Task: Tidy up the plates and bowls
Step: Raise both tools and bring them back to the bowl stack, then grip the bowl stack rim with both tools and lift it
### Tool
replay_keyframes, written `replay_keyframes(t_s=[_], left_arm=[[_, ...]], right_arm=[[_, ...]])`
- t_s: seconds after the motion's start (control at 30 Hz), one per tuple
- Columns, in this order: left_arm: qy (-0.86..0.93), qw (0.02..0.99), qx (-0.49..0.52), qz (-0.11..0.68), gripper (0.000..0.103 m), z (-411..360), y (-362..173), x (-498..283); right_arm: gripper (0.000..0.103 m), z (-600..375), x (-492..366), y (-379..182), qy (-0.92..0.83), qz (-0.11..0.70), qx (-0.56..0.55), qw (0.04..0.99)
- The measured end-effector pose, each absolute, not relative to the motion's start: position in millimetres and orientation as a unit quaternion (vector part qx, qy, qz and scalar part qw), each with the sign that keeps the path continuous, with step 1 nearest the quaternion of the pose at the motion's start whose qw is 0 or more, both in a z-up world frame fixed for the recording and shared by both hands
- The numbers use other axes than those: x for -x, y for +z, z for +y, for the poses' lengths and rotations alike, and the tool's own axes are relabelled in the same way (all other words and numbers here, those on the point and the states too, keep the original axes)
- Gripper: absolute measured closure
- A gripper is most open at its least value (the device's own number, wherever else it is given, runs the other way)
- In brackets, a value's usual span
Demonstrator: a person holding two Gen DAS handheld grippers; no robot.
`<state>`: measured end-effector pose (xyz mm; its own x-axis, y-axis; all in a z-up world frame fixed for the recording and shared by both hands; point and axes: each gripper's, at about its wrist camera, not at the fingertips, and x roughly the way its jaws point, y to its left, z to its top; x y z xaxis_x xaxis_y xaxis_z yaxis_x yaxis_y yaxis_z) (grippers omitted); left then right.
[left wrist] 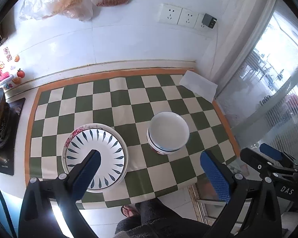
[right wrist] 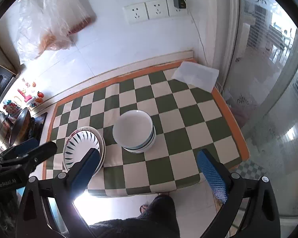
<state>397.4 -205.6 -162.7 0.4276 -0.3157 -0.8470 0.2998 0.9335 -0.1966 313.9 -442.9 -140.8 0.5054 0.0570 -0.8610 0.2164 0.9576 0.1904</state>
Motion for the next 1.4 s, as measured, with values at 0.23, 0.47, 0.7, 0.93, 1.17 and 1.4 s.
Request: replay_keyframes(t_s=[0.23,0.47,0.7,0.93,1.17,1.4], left_arm=[[-0.19,0.814,0.021,0.549,0.0,-213,-199,-430],[-0.216,0.756,0.066,0.614,0.0,-228,-251,-487],[-0.207,0.706,0.076,0.673,0.002,-244,-305,-544],[-0.214,0.646,0.09,0.727,0.002,-256,-354,-572],[-0.233,0.601,0.111,0.756,0.028,-263,-385,-578],[-0.246,0.571,0.131,0.772,0.057,-267,-401,-577]], right_arm=[[0.002,-451,-339,-170,-0.046,0.518,-0.153,0.84],[0.002,-463,-390,-232,0.012,0.556,-0.228,0.799],[0.003,-476,-447,-301,0.02,0.595,-0.284,0.752],[0.007,-481,-485,-358,0.017,0.633,-0.299,0.713],[0.015,-477,-502,-394,0.03,0.658,-0.317,0.683],[0.036,-471,-507,-420,0.053,0.671,-0.352,0.651]])
